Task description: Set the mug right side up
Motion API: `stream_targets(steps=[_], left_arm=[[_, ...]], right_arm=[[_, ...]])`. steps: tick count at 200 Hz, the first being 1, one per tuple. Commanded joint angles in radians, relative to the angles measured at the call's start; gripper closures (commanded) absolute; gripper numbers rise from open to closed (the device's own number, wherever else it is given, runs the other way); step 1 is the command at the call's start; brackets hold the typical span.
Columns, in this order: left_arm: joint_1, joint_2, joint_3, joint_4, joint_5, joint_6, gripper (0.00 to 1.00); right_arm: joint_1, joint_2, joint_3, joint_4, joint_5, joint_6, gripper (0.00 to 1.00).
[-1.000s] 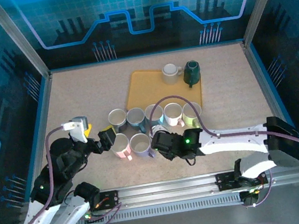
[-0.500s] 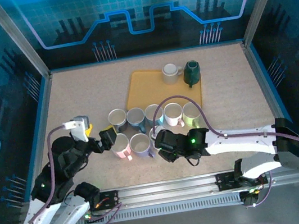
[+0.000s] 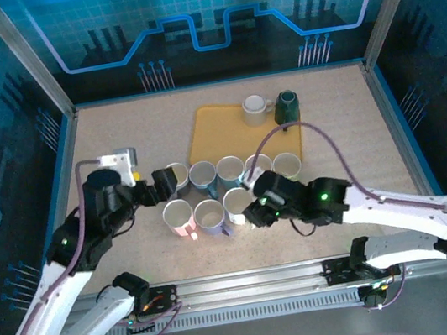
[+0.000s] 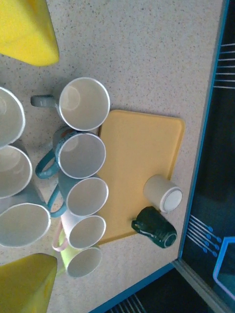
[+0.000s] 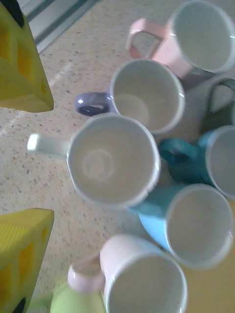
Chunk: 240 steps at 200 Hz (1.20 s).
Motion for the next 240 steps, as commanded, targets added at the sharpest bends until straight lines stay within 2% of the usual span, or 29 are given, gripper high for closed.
stream_targets(steps=[1,25,47,99,148,180,216,240], left_arm=[[-0.006,0.114,0.057,-0.042,-0.026,-0.112,0.01],[-0.024,0.254,0.132,0.010,-0.011,-0.144,0.01],[-0.075,0.394,0.226,0.043,-0.055,-0.155,0.01],[-0.103,0.741,0.474,0.140,-0.045,-0.184,0.01],[-0.102,1.152,0.855,0.098,-0.074,-0.160,0.01],[-0.111,1.418,1.191,-0.002,-0.108,-0.141,0.01],[-0.140,1.540,1.214,0.207,-0.098,0.040,0.01],[-0.149,1.595,1.216,0.266,-0.084,0.133,0.01]], right_arm=[[-0.123,-0.066,0.014,-0.006,-0.103,-0.013,0.44],[-0.276,-0.109,0.008,0.012,-0.204,-0.004,0.43],[-0.383,-0.134,0.003,0.026,-0.262,0.008,0.43],[-0.540,-0.171,-0.022,0.045,-0.274,0.045,0.42],[-0.600,-0.215,-0.027,0.042,-0.273,0.026,0.41],[-0.616,-0.244,-0.033,0.045,-0.223,0.013,0.39],[-0.630,-0.241,-0.025,0.045,-0.226,0.000,0.38],[-0.645,-0.245,-0.022,0.041,-0.230,-0.011,0.38]])
